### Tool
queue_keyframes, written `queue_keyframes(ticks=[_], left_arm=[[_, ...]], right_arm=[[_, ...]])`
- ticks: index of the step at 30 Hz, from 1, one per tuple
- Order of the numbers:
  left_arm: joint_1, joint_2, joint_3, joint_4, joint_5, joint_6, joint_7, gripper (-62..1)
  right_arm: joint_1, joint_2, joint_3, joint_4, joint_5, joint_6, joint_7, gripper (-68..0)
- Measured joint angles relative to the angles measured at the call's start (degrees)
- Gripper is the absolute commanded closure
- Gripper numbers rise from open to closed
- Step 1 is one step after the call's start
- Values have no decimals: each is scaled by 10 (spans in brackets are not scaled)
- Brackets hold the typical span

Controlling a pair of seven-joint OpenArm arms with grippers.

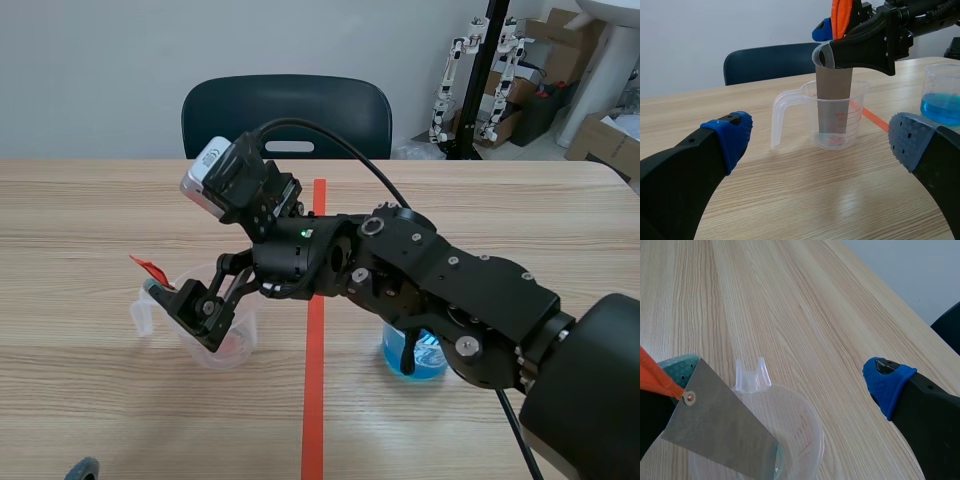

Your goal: Do the redox reaction experiment. put the plate into the left beaker

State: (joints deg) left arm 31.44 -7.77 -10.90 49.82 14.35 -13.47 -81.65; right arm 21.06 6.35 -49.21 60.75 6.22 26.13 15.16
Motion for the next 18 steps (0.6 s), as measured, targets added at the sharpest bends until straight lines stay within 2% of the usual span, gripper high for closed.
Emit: queue_keyframes(ticks=[18], left_arm=[[0, 0, 0, 0, 0, 0, 0, -572]], right_arm=[[-14, 0, 0, 0, 0, 0, -2, -679]])
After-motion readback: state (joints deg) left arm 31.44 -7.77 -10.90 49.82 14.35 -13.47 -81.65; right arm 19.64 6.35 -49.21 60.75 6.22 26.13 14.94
